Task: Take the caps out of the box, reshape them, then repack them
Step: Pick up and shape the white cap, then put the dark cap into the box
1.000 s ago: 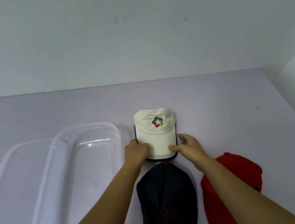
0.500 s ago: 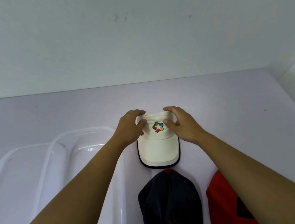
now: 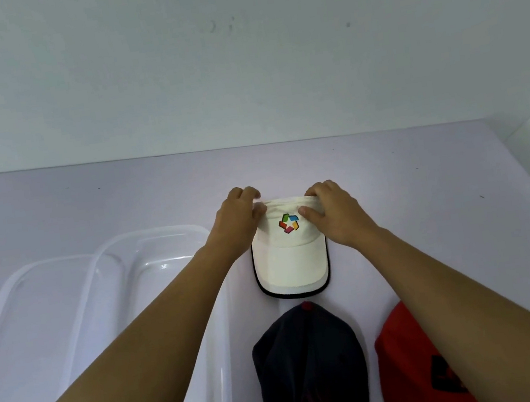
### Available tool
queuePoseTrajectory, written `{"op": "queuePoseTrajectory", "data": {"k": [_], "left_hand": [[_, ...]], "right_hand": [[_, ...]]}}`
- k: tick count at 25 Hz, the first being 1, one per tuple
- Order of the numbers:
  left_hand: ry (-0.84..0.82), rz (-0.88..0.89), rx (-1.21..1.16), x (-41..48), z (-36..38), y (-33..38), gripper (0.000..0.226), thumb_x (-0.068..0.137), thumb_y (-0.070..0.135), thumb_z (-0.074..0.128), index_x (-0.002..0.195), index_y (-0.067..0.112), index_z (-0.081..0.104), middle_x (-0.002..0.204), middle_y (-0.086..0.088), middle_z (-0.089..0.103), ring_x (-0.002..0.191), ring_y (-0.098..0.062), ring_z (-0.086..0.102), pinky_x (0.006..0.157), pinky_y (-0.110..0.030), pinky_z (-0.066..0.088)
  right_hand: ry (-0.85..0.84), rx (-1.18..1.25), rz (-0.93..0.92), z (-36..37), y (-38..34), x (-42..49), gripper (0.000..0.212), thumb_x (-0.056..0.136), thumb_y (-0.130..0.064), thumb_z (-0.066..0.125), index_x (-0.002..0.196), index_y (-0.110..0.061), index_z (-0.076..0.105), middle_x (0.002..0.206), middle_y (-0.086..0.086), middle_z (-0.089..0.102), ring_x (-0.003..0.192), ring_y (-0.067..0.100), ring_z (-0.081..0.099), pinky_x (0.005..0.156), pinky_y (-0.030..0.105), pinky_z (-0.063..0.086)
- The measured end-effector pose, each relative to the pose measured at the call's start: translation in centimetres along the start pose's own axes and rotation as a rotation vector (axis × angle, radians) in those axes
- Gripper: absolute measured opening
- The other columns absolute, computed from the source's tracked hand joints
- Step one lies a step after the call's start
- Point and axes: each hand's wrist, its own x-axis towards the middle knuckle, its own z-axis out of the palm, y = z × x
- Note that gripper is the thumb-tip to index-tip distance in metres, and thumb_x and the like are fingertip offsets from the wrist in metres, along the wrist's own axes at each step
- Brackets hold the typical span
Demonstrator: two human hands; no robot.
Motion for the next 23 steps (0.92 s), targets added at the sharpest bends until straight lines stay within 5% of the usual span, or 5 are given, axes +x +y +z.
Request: {"op": "queuePoseTrajectory", "data": {"k": [3, 7, 12, 19, 23], "left_hand": [[0.078, 0.006, -0.023, -1.0, -0.7, 0.9, 0.046, 0.096, 0.019, 0.049, 0.139, 0.007, 0.037, 0.142, -0.015, 0.039, 0.113, -0.031, 0.057, 0.098, -0.036, 0.042], [0.118, -0.067, -0.205, -5.0, -1.5, 2.7, 0.039, 0.097, 0.014, 0.043, 0.135, 0.008, 0.046, 0.133, -0.012, 0.053, 0.116, -0.025, 0.055, 0.094, -0.025, 0.039], [-0.084, -0.267, -0.365, -14.2, 2.0, 3.7, 0.041, 0.101, 0.028, 0.034, 0.137, 0.010, 0.041, 0.138, -0.010, 0.046, 0.124, -0.022, 0.046, 0.093, -0.023, 0.032], [0.136, -0.479, -0.485, -17.3, 7.0, 3.8, 0.035, 0.100, 0.028, 0.030, 0.075, 0.009, 0.045, 0.074, -0.002, 0.049, 0.077, -0.023, 0.049, 0.067, -0.032, 0.036], [0.177, -0.459, -0.523, -17.2, 7.0, 3.7, 0.041, 0.100, 0.033, 0.027, 0.075, 0.007, 0.048, 0.074, -0.006, 0.054, 0.070, -0.019, 0.050, 0.069, -0.036, 0.041]], "right_hand": [[0.089, 0.031, -0.006, -0.8, -0.2, -1.4, 0.047, 0.089, -0.034, 0.058, 0.130, -0.014, 0.043, 0.136, 0.006, 0.038, 0.109, 0.026, 0.055, 0.086, 0.037, 0.048], [0.269, 0.334, -0.019, -1.1, -1.7, -6.1, 0.036, 0.092, -0.020, 0.055, 0.125, -0.011, 0.047, 0.128, 0.007, 0.046, 0.104, 0.017, 0.053, 0.088, 0.028, 0.046], [-0.050, 0.500, 0.198, 2.4, -2.8, -14.0, 0.040, 0.098, -0.029, 0.040, 0.135, -0.015, 0.039, 0.137, 0.006, 0.041, 0.117, 0.013, 0.045, 0.100, 0.025, 0.035], [-0.107, 0.391, 0.419, 6.8, -2.3, -16.1, 0.045, 0.097, -0.043, 0.032, 0.123, -0.011, 0.048, 0.123, 0.011, 0.058, 0.112, 0.027, 0.054, 0.092, 0.035, 0.042], [-0.014, 0.499, 0.459, 6.2, -2.6, -16.1, 0.038, 0.097, -0.043, 0.035, 0.104, -0.013, 0.057, 0.099, 0.006, 0.063, 0.097, 0.024, 0.058, 0.080, 0.031, 0.042]]}}
